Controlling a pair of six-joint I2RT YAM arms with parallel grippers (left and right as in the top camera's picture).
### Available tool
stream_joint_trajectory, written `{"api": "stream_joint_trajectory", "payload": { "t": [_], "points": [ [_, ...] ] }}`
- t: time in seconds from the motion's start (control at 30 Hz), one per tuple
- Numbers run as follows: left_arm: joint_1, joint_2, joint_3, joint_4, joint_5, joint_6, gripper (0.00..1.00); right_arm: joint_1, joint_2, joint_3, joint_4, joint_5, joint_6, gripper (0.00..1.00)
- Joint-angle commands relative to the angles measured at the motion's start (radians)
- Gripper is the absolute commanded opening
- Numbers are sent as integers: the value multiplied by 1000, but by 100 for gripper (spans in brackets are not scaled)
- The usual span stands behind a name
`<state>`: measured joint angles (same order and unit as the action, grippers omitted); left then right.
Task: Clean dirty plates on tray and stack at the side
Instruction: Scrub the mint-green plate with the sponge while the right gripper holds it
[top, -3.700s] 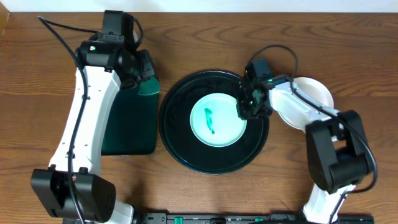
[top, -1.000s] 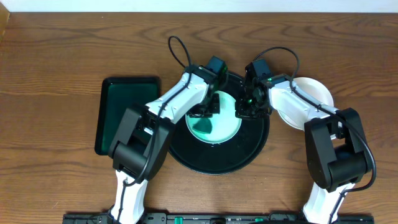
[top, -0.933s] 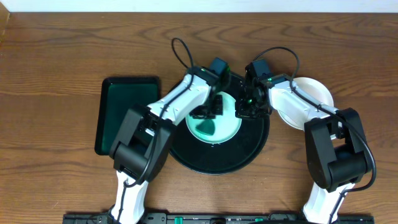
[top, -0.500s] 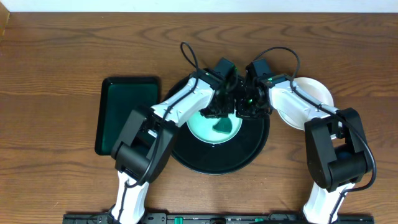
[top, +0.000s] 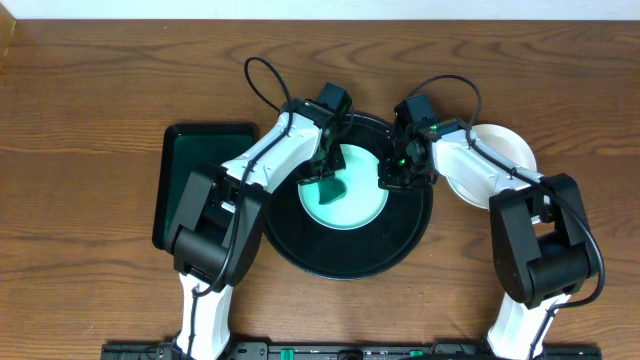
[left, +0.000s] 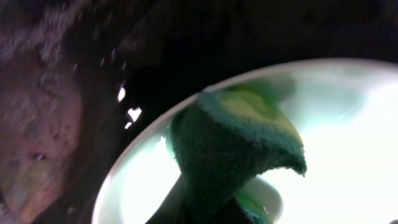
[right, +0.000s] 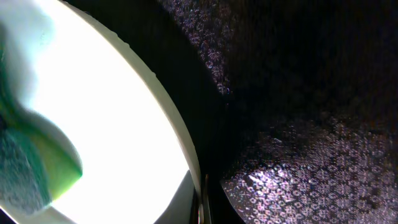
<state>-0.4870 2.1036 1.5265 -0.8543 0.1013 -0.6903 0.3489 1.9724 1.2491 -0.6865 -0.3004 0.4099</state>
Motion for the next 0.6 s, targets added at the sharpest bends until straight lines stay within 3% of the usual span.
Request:
{"api": "stream_joint_trajectory", "payload": {
  "t": [0.0, 0.13, 0.3, 0.43, 0.57],
  "points": [
    [3, 17, -19, -52, 117, 145, 7, 2, 22, 13, 3, 14, 12, 1],
    [-3, 17, -19, -3, 481, 359, 7, 2, 22, 13, 2, 14, 12, 1],
    [-1, 17, -19, 49, 567, 412, 7, 2, 22, 13, 0, 14, 12, 1],
    [-1, 17, -19, 101, 441, 422, 7, 2, 22, 13, 0, 14, 12, 1],
    [-1, 17, -19, 109, 42, 280, 7, 2, 22, 13, -2, 14, 11, 1]
  ]
}}
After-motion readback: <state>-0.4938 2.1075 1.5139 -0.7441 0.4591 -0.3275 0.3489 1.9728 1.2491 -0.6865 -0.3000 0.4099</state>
